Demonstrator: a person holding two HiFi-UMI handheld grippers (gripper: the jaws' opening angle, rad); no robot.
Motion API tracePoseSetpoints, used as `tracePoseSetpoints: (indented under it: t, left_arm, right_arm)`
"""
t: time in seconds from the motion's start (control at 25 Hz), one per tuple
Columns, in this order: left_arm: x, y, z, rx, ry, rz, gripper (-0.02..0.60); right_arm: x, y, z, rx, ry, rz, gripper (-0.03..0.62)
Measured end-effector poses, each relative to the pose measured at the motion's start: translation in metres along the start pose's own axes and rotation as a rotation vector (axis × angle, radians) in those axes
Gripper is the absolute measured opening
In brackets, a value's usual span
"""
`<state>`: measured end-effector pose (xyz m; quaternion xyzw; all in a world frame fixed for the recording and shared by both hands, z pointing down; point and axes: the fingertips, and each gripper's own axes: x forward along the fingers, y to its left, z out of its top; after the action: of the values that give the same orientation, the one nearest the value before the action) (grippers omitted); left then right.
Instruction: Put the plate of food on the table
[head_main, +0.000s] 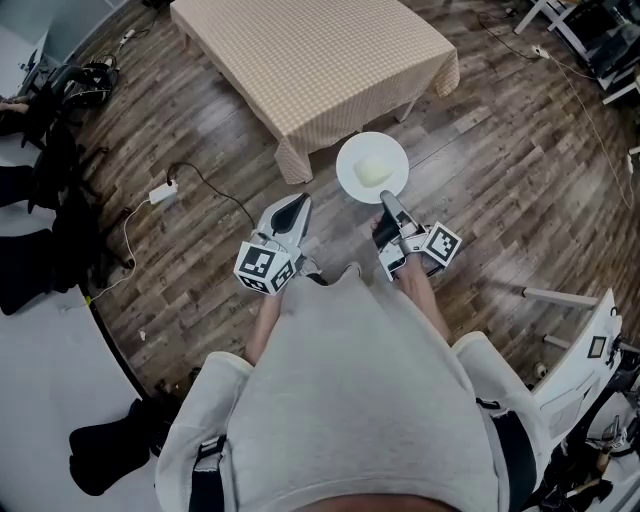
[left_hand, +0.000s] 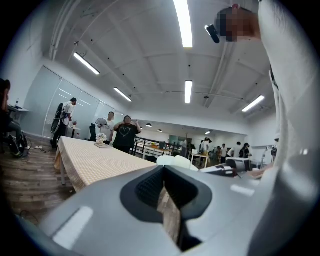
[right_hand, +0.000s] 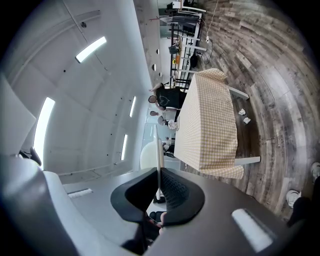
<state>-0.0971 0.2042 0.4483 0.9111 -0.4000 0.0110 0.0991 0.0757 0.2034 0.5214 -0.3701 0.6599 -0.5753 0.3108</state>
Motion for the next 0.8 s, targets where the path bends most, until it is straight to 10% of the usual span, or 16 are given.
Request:
tracePoseSetpoints:
  t: [0.8]
  left_arm:
    - [0.046, -0.009, -0.021, -0.003, 0.040, 0.045, 0.009]
  right_arm:
    - [-0.008, -0.039, 0.049, 0.039, 0.016, -0.029, 0.015]
